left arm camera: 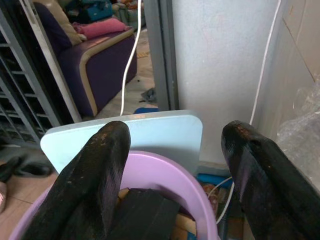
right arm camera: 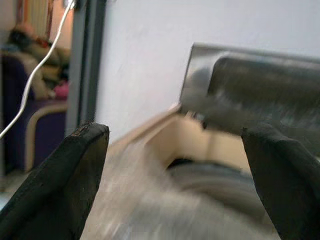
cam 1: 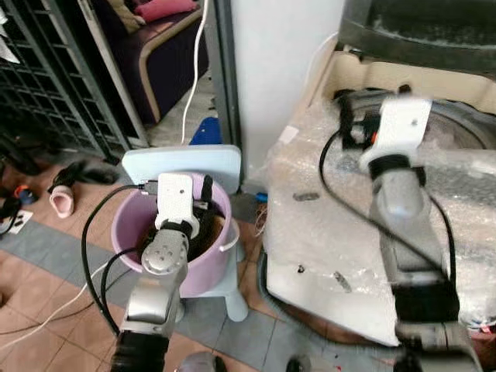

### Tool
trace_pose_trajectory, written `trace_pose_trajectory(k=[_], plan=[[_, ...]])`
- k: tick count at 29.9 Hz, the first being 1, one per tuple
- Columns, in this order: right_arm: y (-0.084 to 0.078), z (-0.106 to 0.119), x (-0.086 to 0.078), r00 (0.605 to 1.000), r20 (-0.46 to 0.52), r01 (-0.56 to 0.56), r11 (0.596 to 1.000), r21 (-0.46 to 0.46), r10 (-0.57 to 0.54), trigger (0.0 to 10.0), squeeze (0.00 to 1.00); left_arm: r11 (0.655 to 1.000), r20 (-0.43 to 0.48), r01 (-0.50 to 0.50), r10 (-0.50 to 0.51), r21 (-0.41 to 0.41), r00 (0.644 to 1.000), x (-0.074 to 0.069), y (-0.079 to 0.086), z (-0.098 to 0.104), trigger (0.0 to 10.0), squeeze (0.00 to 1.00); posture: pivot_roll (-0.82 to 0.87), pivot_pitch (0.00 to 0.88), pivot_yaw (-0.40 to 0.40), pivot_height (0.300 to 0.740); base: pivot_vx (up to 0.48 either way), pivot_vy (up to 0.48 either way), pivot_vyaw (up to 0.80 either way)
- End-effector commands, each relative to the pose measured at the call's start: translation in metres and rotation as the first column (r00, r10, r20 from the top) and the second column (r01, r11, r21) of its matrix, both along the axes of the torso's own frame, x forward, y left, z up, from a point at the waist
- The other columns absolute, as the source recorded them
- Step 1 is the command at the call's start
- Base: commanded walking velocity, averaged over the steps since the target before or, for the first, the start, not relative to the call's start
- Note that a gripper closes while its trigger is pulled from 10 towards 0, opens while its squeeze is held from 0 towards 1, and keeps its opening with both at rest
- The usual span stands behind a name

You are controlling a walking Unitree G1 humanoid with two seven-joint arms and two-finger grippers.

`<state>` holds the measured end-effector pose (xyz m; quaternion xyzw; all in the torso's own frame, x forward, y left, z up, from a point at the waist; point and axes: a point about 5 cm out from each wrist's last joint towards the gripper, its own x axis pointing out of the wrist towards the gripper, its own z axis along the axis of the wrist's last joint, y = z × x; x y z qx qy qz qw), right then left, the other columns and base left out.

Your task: Clothes washing

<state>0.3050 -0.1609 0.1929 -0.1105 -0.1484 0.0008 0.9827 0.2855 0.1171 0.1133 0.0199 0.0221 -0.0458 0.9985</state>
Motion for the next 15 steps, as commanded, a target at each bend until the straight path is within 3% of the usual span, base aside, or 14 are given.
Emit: trace_pose_trajectory(k=[1,2,6,15], plan=[[0.002,0.002,-0.008,1.0,0.002,-0.006,1.0,-0.011,0.007,10.0,0.46,1.0,0.009,0.027,-0.027,-0.005,1.0,0.0,-0.002,0.002,10.0,0.0,-0.09,0.0,0.083,0.74,0.0,0.0,-0.8],[0.001,0.001,-0.008,1.0,-0.004,-0.005,1.0,-0.012,0.005,10.0,0.01,0.999,0.01,0.037,-0.037,-0.007,0.999,0.0,-0.003,0.003,10.0,0.0,-0.1,0.0,0.084,0.74,0.0,0.0,-0.8],[0.002,0.001,-0.009,1.0,-0.015,0.0,1.0,-0.025,0.0,10.0,0.0,0.998,0.019,0.066,-0.067,0.011,0.998,0.003,-0.005,0.005,10.0,0.0,-0.1,0.004,0.089,0.74,0.0,0.0,-0.8],[0.003,-0.003,-0.011,0.999,-0.051,0.005,0.999,-0.044,-0.007,10.0,0.0,0.994,0.033,0.105,-0.106,0.025,0.994,0.003,-0.006,0.01,10.0,0.0,-0.1,0.015,0.096,0.74,-0.245,0.0,-0.8]])
